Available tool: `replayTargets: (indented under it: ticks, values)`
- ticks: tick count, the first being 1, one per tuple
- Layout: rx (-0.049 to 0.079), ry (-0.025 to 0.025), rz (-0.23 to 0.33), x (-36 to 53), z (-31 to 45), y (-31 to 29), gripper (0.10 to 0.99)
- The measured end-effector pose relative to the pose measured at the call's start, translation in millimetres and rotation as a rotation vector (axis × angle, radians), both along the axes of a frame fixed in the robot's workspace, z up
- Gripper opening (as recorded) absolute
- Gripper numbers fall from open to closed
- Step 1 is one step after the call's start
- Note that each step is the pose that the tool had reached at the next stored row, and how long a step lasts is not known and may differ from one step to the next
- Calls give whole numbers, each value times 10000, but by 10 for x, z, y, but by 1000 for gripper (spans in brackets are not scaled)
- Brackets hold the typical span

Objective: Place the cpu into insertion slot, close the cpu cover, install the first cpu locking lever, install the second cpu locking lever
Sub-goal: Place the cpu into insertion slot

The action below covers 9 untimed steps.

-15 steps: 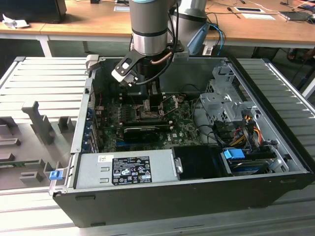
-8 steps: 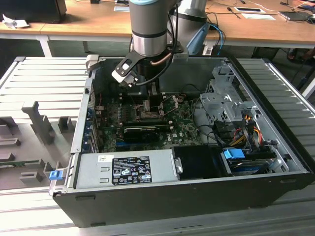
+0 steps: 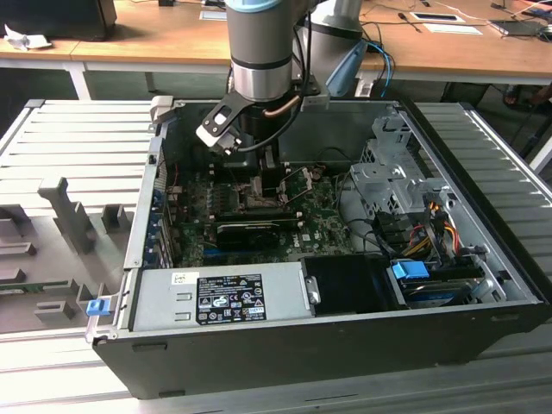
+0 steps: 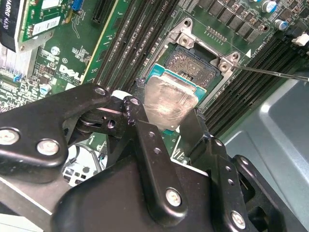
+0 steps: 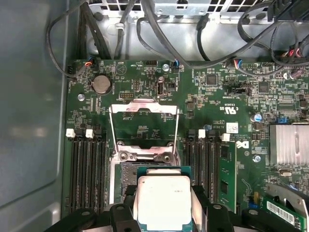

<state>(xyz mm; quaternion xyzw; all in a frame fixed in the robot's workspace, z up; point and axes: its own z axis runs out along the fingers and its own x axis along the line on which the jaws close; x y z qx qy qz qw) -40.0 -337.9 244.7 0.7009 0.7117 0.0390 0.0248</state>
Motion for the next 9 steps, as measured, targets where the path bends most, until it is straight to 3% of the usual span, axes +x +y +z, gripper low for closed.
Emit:
replayTargets:
  ticks: [9]
  values:
    - [-1, 1, 1, -12, -66, 66, 529]
